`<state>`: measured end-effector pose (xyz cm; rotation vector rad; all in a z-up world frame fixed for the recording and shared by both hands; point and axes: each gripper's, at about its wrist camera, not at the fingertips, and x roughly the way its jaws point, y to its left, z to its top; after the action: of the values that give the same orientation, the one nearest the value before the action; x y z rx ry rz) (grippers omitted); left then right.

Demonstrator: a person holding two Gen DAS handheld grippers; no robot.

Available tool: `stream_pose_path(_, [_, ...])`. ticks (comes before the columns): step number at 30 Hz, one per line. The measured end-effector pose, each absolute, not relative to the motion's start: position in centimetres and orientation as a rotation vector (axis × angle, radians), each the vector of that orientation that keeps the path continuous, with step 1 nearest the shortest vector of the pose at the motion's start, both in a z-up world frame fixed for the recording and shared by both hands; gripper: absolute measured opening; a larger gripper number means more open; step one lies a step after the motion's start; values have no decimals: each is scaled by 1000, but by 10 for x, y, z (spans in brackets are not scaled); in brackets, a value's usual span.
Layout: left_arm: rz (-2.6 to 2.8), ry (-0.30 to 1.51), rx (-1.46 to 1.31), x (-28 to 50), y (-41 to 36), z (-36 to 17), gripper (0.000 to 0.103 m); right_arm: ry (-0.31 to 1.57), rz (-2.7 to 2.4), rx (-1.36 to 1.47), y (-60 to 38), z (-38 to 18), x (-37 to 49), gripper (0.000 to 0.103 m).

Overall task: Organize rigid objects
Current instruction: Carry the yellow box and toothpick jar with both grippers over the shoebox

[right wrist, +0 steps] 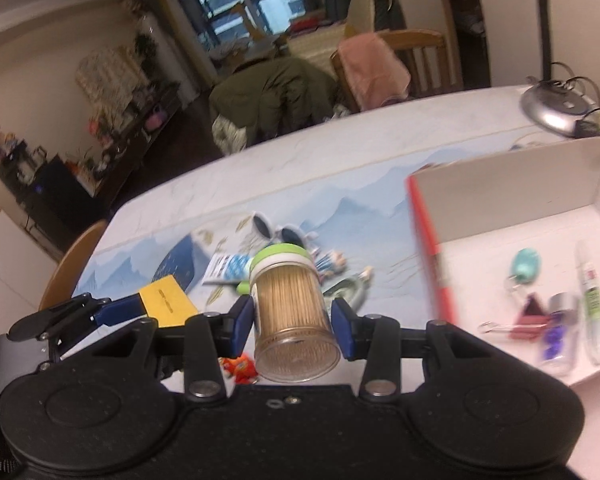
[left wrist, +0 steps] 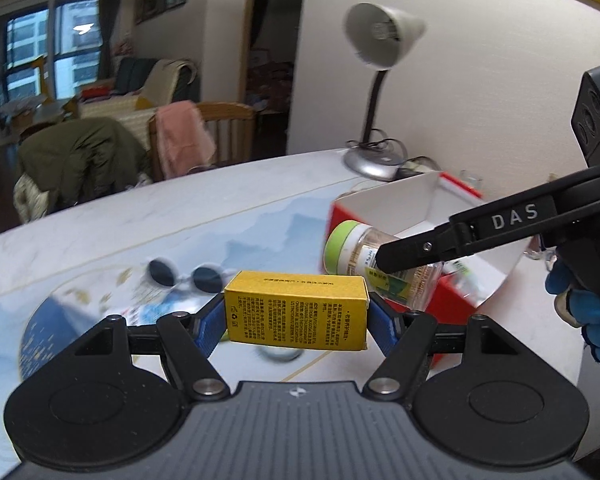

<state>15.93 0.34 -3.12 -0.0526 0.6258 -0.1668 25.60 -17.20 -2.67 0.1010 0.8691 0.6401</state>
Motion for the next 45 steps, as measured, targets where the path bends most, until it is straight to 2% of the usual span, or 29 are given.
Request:
stream_pose_path(11, [-255, 647, 9, 211, -83, -22, 72, 828, 543, 172, -254, -23, 287, 42])
stream_pose_path(28, [-247, 783, 73, 309, -177, -51, 72, 859, 395, 180, -362, -48, 348, 42])
stream_pose_path(45, [-87, 1011, 13, 395, -194, -102, 72, 943, 435, -5, -352, -86, 385, 42])
